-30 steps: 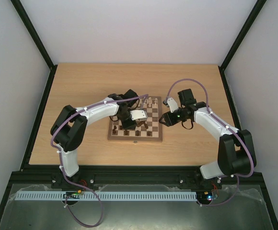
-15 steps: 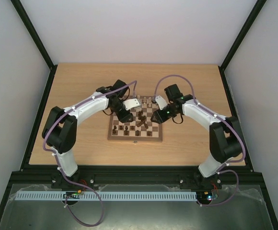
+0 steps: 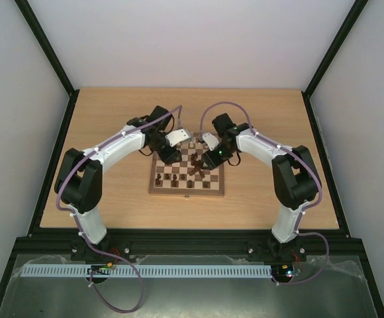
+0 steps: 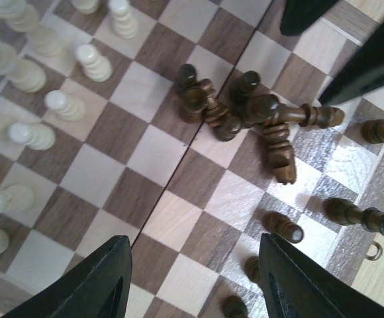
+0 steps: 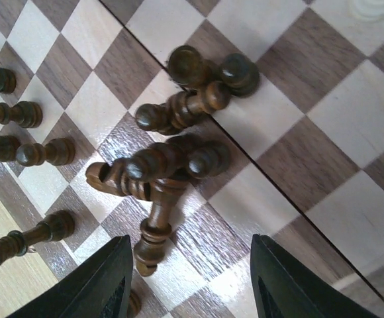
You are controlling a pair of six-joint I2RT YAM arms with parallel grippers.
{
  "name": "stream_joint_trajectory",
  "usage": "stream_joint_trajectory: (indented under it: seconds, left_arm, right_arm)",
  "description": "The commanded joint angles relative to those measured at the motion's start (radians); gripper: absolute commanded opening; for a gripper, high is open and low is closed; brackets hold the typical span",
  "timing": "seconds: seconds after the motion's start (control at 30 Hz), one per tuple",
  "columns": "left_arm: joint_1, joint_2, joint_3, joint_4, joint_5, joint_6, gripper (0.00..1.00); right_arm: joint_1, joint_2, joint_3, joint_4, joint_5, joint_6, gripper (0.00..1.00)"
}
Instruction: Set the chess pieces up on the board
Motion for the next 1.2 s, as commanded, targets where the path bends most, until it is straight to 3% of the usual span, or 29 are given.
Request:
stream_joint_trajectory:
  seconds: [0.0, 0.33, 0.7, 1.17]
  left_arm:
    - [0.036, -0.037, 0.005, 0.006, 0.005, -0.027, 0.56]
    - [0.058, -0.06, -0.013, 0.036, 0.009, -0.064, 0.56]
    - [0.059, -0.064, -0.02, 0.05, -0.013, -0.08, 0.56]
    - [0.059, -0.044, -0.009, 0.077, -0.024, -0.117, 0.57]
  right_arm:
    - [0.05, 0.028, 0.033, -0.093, 0.048, -0.03, 0.5]
    - [0.112, 0.03, 0.015, -0.097, 0.192, -0.027, 0.49]
    - [0.165, 0.043, 0.001, -0.091, 0.248, -0.037, 0.46]
    - [0.175, 0.052, -0.022, -0.076, 0.359, 0.004, 0.27]
